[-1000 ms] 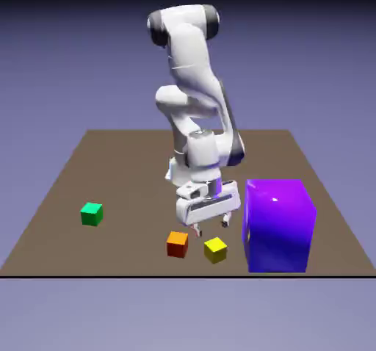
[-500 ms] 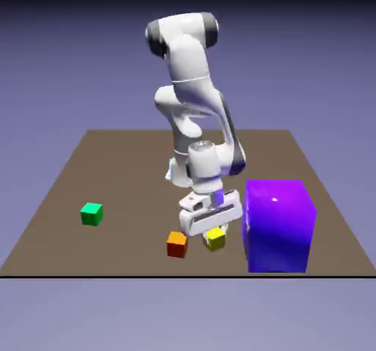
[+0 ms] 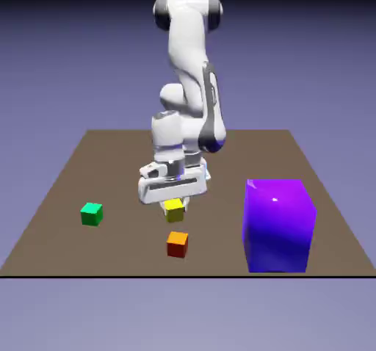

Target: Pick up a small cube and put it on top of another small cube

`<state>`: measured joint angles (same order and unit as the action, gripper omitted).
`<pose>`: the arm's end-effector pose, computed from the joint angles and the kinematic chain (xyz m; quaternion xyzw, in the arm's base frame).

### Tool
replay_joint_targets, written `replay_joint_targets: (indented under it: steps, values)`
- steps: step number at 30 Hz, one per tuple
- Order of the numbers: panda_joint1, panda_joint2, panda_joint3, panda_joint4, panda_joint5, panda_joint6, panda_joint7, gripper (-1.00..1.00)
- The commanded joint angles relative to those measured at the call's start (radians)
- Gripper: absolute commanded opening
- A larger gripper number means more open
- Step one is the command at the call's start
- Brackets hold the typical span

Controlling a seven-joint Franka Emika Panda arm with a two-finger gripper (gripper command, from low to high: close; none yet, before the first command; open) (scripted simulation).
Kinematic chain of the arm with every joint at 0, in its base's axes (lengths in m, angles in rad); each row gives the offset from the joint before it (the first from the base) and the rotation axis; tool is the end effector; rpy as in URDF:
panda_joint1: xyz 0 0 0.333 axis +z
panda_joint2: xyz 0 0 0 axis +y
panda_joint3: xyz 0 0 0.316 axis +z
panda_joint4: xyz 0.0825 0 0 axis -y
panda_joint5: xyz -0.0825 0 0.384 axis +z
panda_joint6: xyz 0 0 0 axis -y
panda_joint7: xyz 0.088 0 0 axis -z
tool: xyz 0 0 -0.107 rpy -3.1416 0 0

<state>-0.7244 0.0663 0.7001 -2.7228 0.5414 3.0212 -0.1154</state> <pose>0.4142 -0.0445 0.2283 -0.9654 0.2187 -0.1192 0.0769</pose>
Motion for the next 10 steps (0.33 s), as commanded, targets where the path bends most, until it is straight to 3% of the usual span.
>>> replay_joint_targets:
  steps: [1,7,8,10]
  values:
    - [0.028,0.036,-0.033,0.006,-0.032,0.030,0.020,-1.00]
    - [0.170,0.220,-0.200,0.036,-0.195,0.179,0.122,-1.00]
    - [0.170,0.220,-0.200,0.036,-0.195,0.179,0.122,1.00]
    - [0.142,0.184,-0.167,0.030,-0.163,0.150,0.102,1.00]
